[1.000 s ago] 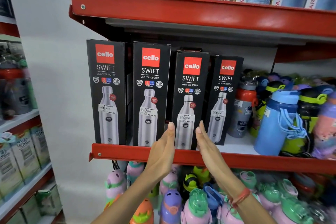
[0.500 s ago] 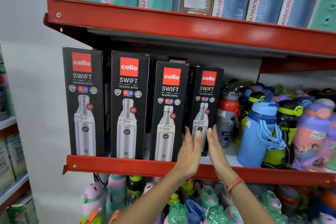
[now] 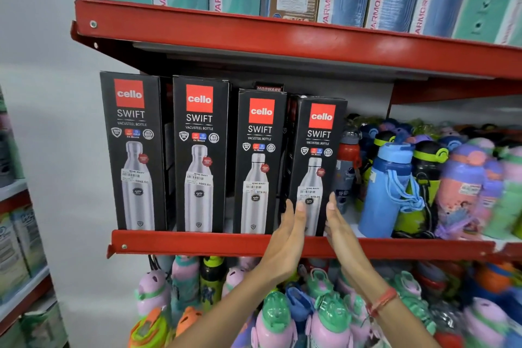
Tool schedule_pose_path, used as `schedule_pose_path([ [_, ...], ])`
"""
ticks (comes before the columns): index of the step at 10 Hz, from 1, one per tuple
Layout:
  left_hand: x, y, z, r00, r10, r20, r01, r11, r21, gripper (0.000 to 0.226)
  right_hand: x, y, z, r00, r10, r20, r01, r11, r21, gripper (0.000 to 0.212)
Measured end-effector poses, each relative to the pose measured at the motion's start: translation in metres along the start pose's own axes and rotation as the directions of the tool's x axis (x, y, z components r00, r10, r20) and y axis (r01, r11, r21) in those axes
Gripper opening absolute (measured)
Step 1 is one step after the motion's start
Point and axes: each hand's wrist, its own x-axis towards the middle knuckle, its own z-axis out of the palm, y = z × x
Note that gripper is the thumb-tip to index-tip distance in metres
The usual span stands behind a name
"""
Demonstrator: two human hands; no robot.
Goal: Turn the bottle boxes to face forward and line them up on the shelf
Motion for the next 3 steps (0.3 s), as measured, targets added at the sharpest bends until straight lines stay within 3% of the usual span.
schedule_pose_path([
  [1, -0.010, 0.008, -0.006, 0.999, -0.026, 0.040, 0.025, 0.999, 0.027, 0.103, -0.013, -0.018, 0.004, 1.000, 0.018, -0.019, -0.019, 0.999, -0.046, 0.067],
  [2, -0.019, 0.022, -0.019, 0.996, 0.077, 0.044, -0.079, 0.994, 0.069, 0.089, -0.020, -0.055, 0.008, 0.992, -0.088, -0.086, 0.083, 0.994, -0.065, 0.056],
  [3, -0.035, 0.056, -0.048, 0.947, 0.304, -0.104, -0.288, 0.947, 0.141, 0.076, -0.028, -0.110, 0.013, 0.954, -0.279, -0.112, 0.266, 0.957, -0.118, 0.058],
])
